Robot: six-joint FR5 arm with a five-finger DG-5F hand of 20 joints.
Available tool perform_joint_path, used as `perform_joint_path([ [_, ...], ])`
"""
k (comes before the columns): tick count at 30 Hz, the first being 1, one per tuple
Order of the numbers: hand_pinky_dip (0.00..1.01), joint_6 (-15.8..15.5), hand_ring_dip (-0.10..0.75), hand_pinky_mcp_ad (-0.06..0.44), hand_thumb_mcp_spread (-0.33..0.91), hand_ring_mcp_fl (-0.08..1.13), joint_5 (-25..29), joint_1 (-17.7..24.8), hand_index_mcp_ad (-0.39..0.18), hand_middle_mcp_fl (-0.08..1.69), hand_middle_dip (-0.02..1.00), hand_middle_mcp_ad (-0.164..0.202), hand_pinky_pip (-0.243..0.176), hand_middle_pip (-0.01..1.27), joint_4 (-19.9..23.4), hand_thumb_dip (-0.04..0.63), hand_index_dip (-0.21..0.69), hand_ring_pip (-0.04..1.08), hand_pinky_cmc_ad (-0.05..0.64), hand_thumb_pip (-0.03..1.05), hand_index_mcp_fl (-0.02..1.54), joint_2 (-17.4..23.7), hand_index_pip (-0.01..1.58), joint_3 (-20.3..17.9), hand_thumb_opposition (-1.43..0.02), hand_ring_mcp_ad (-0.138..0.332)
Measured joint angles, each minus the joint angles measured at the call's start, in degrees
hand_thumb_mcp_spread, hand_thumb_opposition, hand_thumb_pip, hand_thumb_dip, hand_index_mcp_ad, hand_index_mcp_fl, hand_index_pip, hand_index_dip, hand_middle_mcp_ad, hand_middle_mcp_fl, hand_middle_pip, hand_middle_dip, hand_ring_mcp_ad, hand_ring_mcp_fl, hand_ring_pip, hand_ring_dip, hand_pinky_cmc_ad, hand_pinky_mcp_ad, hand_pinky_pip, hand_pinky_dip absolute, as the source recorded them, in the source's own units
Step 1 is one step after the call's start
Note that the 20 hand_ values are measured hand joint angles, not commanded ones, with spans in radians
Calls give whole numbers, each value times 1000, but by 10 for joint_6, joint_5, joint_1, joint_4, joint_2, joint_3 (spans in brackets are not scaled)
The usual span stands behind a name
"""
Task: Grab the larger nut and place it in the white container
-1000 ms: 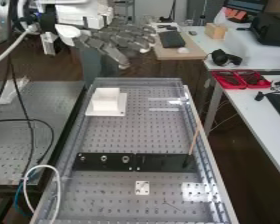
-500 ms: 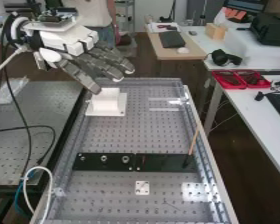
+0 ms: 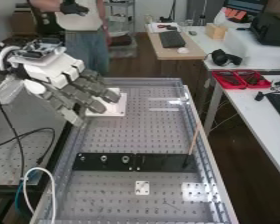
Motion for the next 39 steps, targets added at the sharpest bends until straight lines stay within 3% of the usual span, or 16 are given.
perform_joint_path([
  [5, 510, -32, 103, 314, 243, -2, -29, -28, -110, 0, 206, 58, -91, 134, 47, 175, 65, 89, 346, 717, 7, -8, 1314, -33, -817, 147],
  [9, 510, -35, 103, 314, 239, -2, -50, -43, -113, 0, 206, 58, -91, 134, 76, 175, 94, 89, 346, 717, 5, -27, 1349, -52, -817, 147],
  [20, 520, -12, 103, 314, 243, -2, -60, -72, -110, 0, 206, 58, -89, 134, 188, 175, 143, 89, 347, 717, 3, -81, 1410, -99, -817, 147],
  [34, 538, 5, 103, 316, 250, -2, -88, -97, -110, 0, 206, 58, -94, 129, 320, 190, 162, 93, 365, 717, 2, -165, 1463, -114, -834, 147],
  [39, 557, 16, 103, 316, 269, -2, -92, -98, -110, 2, 206, 58, -94, 129, 336, 190, 159, 94, 365, 731, 7, -187, 1510, -114, -853, 147],
])
